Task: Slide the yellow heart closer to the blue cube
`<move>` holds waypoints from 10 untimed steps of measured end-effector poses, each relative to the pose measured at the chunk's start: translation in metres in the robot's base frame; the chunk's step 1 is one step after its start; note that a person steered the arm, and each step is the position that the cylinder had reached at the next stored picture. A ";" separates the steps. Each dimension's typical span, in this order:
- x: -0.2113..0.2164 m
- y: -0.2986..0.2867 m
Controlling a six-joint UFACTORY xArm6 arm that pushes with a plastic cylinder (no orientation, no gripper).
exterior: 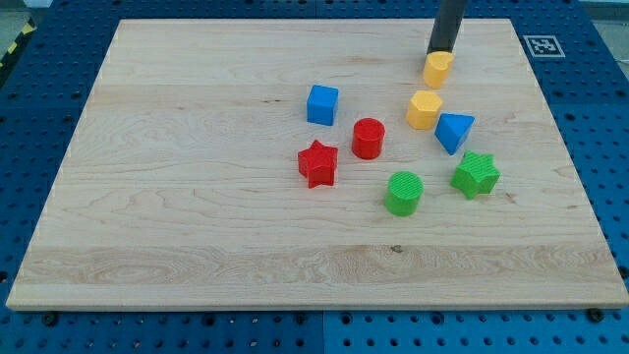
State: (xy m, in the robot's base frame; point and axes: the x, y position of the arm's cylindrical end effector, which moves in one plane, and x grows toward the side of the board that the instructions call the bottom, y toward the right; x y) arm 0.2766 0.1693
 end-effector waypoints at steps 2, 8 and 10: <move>0.007 0.058; 0.037 -0.011; 0.037 -0.074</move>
State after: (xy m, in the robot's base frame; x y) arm 0.3136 0.0955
